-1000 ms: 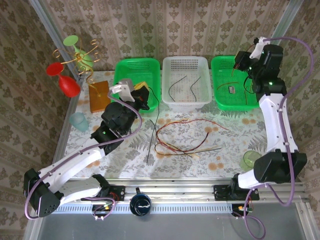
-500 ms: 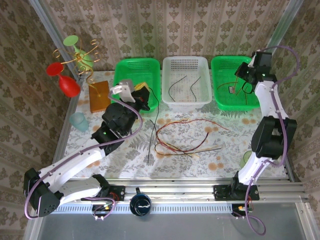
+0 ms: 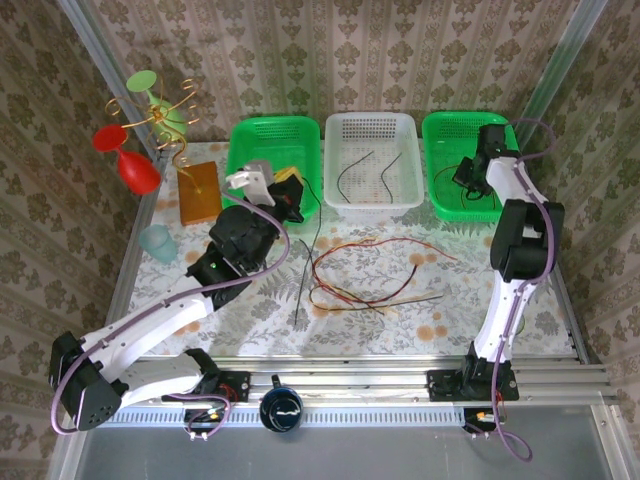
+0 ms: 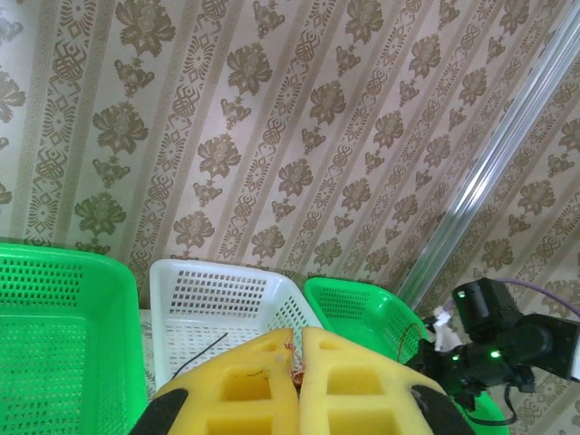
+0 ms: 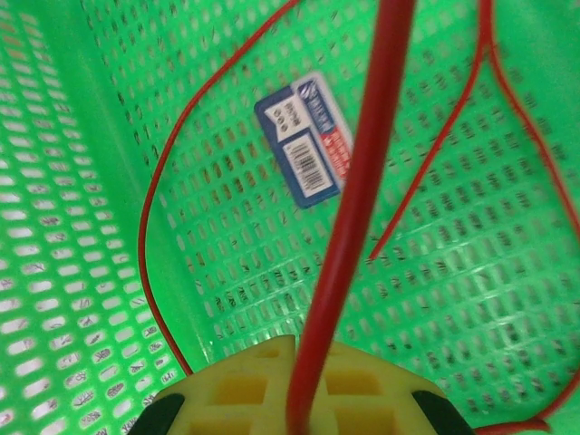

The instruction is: Untangle the cables

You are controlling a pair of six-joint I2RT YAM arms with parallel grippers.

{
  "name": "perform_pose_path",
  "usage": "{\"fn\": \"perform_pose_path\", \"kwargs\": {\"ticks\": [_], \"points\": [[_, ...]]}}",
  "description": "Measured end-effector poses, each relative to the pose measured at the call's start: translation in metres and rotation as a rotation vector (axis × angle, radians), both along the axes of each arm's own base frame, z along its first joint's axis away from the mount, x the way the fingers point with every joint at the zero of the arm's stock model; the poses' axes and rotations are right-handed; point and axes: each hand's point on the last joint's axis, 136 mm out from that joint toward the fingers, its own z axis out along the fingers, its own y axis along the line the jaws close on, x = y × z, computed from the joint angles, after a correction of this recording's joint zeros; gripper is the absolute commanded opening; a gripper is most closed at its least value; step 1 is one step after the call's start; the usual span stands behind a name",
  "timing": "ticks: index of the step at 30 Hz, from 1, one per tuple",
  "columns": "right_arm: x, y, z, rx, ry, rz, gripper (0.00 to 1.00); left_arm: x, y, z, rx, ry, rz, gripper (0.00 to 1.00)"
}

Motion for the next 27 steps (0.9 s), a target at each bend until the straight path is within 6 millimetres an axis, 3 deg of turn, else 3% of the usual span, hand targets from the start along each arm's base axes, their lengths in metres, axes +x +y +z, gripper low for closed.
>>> {"fn": "perform_pose_path", "kwargs": {"ticks": [5,7,12,14,17,22,27], "points": [[-0.004,0.014,-0.027,0.014,0.095,0.031,0.02,0.000,0.000,0.000,0.001,0.001,-0.001,0.00],[-0.007,0.016,-0.033,0.019,0.131,0.042,0.09,0.000,0.000,0.000,0.001,0.001,-0.002,0.00],[-0.012,0.016,-0.027,0.011,0.156,0.065,0.54,0.000,-0.001,-0.003,0.012,0.010,-0.001,0.00],[-0.015,0.016,-0.020,0.009,0.154,0.076,0.65,0.000,-0.001,-0.006,0.021,0.017,-0.001,0.00],[-0.020,0.017,0.004,0.008,0.132,0.082,0.76,0.001,-0.001,-0.004,0.027,0.022,-0.001,0.00],[-0.030,0.022,0.074,-0.002,0.010,0.101,0.82,0.000,0.000,0.010,0.028,0.008,-0.002,0.00],[-0.061,0.033,0.136,0.002,-0.111,0.123,0.85,0.003,-0.003,0.041,0.021,-0.034,-0.015,0.00]]}}
